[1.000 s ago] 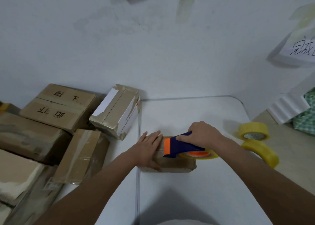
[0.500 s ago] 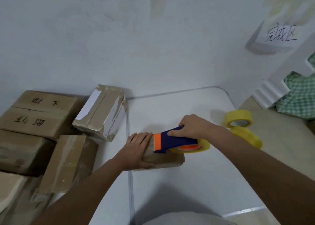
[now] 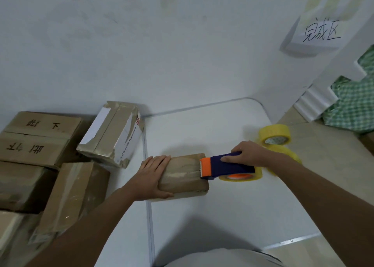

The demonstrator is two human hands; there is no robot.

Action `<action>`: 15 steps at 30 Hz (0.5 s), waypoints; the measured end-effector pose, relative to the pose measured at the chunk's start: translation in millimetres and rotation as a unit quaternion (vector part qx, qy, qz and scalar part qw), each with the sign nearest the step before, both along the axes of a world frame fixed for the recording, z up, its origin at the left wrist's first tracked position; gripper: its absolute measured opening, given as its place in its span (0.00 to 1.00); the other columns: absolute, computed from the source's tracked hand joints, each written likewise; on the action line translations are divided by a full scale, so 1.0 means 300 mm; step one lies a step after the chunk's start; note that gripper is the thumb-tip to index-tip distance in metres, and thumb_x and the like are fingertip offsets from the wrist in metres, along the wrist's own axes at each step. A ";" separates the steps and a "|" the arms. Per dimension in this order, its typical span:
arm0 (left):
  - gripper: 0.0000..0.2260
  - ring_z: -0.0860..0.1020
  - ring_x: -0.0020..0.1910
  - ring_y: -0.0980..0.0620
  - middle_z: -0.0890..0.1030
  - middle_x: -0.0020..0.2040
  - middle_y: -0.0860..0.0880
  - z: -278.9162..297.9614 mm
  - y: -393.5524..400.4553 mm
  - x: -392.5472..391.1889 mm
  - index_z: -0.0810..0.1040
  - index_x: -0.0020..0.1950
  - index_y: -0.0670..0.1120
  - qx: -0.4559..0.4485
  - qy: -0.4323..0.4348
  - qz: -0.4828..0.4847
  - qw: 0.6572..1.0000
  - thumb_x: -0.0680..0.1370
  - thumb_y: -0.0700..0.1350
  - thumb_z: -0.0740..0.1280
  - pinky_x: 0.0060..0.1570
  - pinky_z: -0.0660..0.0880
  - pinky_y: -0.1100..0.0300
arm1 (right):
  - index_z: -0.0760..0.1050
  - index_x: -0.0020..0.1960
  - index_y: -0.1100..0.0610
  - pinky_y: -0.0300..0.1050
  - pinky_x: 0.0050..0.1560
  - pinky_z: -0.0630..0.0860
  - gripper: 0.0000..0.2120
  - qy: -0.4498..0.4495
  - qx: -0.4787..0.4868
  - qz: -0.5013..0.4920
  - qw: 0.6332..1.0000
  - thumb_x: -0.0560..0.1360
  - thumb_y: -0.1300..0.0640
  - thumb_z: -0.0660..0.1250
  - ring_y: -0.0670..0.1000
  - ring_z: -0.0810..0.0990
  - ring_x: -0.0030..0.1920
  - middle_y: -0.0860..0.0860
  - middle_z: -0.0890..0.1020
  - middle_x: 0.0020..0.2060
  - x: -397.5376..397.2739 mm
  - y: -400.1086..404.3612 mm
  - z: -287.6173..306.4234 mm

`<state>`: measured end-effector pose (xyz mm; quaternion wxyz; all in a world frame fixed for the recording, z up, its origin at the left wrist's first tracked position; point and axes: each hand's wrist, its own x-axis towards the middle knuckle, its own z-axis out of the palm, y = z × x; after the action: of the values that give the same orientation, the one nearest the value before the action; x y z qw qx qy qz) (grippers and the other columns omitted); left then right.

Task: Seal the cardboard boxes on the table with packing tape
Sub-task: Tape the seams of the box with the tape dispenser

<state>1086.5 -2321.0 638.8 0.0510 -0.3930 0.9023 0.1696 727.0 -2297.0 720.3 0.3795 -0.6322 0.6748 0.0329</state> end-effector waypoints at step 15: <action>0.55 0.53 0.78 0.47 0.54 0.79 0.47 0.005 -0.002 -0.156 0.44 0.81 0.45 -0.012 -0.047 -0.026 0.998 0.66 0.77 0.60 0.76 0.40 0.48 | 0.77 0.34 0.48 0.36 0.32 0.67 0.19 -0.032 -0.020 -0.045 0.998 0.76 0.36 0.64 0.45 0.77 0.31 0.46 0.79 0.30 0.007 0.052 -0.064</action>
<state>1039.8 -2321.7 640.2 0.0927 -0.3774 0.9109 0.1385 729.1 -2281.5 701.2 0.3891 -0.6096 0.6904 -0.0177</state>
